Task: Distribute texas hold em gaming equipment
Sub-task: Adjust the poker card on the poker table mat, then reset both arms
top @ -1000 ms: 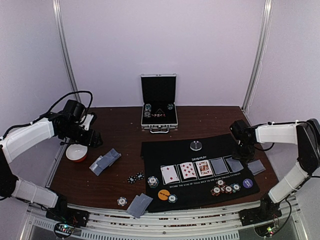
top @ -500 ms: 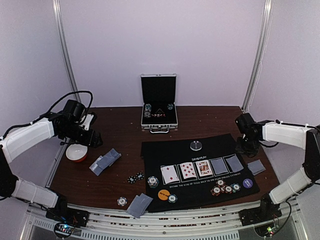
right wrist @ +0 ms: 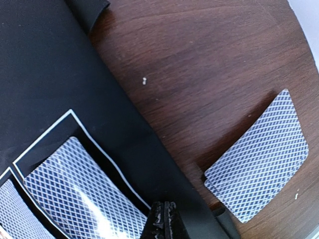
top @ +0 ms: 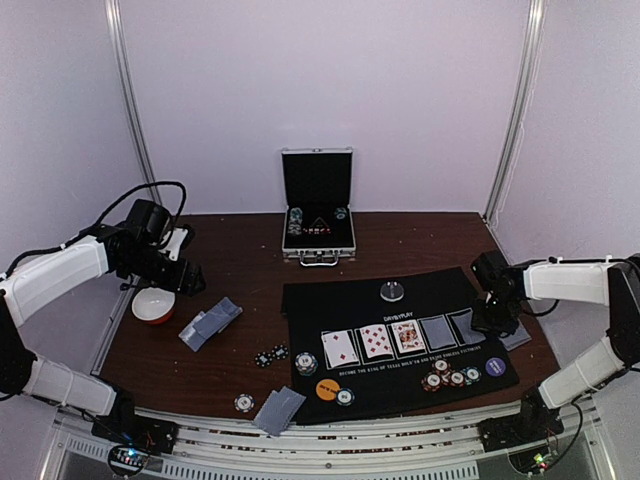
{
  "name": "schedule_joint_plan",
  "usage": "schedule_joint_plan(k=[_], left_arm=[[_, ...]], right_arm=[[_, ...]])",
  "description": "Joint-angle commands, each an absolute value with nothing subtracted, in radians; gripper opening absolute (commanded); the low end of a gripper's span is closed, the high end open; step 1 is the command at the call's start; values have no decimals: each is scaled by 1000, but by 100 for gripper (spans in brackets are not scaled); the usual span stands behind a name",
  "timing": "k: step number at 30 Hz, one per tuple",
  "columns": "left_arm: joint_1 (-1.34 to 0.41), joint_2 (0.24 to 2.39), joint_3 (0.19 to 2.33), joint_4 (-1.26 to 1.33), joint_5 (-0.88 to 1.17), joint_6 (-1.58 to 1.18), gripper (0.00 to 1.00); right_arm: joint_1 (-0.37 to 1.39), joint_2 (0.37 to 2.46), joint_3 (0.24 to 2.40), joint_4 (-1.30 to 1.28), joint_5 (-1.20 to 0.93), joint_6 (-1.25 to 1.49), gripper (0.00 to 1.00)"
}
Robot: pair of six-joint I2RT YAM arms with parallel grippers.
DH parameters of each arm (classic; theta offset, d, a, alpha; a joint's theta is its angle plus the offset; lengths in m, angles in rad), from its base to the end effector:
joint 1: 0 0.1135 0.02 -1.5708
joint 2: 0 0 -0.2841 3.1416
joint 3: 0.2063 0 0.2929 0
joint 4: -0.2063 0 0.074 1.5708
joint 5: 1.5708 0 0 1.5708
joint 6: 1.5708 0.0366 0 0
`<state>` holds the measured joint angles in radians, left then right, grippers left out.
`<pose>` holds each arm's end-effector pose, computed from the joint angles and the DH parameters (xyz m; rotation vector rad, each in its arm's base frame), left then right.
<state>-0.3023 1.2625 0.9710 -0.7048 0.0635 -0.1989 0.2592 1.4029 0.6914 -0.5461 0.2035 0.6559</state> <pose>0.2720 -0.0873 0.2665 0.1580 2.5827 -0.2692 0.2558 0.0602 0.1473 0.5899 2.7083 -0.0606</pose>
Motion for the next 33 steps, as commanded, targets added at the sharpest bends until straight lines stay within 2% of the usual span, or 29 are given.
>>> schedule_joint_plan(k=[1, 8, 12, 13, 15, 16, 18, 19, 23, 26, 28, 33], left_arm=[[-306, 1267, 973, -671, 61, -182, 80], [-306, 1272, 975, -662, 53, -177, 80], [-305, 1284, 974, -614, 38, -177, 80], [-305, 1291, 979, -594, 14, -180, 80], [-305, 1300, 992, -538, -60, -204, 83], [-305, 1298, 994, -498, -106, -222, 86], [-305, 1277, 986, -389, -196, -254, 92], [-305, 1261, 962, -323, -240, -266, 95], [-305, 1186, 808, 35, -447, -274, 98], [-303, 1158, 642, 355, -555, -196, 98], [-293, 1164, 548, 566, -594, -118, 98], [-248, 1252, 425, 799, -601, -44, 98]], right_arm=[[274, 1405, 689, -545, 181, 674, 0], [274, 1398, 740, -583, 249, 653, 0], [273, 1371, 846, -597, 335, 581, 0], [273, 1353, 868, -577, 340, 556, 7], [273, 1304, 931, -506, 336, 459, 34], [273, 1273, 945, -456, 329, 412, 48], [273, 1195, 931, -267, 322, 310, 86], [273, 1159, 911, -179, 314, 269, 98], [272, 1046, 774, 180, 297, 139, 100], [268, 960, 580, 484, 334, 77, 100], [253, 915, 431, 687, 349, 64, 100], [202, 912, 154, 983, 360, 89, 100]])
